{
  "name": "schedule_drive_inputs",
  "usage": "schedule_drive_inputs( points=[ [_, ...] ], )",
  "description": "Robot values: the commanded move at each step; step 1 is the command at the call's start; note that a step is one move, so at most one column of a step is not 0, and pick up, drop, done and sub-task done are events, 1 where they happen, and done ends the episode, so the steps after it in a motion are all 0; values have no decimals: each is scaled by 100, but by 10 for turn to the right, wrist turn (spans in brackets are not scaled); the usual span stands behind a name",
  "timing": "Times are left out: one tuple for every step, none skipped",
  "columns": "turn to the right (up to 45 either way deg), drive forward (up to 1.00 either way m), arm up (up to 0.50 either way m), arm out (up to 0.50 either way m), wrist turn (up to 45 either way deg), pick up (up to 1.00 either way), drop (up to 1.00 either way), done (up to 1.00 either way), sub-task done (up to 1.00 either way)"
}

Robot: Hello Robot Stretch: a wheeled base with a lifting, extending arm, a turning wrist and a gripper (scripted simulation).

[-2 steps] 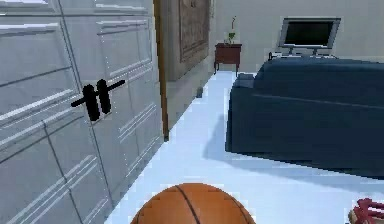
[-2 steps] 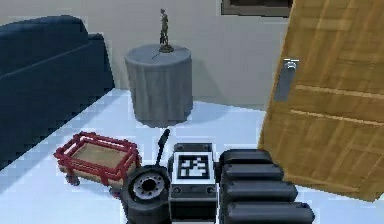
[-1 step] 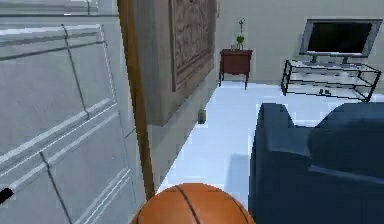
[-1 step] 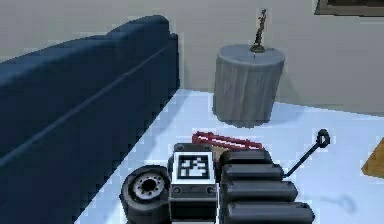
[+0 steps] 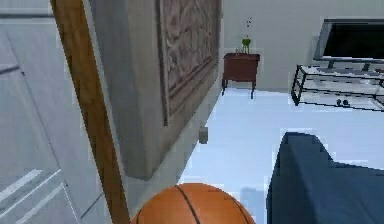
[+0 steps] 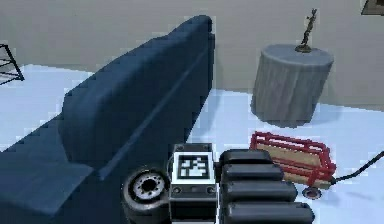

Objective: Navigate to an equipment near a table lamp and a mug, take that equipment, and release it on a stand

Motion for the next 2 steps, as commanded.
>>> schedule_drive_inputs(
  points=[
    [150,0,0,0,0,0,0,0,0],
    [0,100,0,0,0,0,0,0,0]
  ],
)
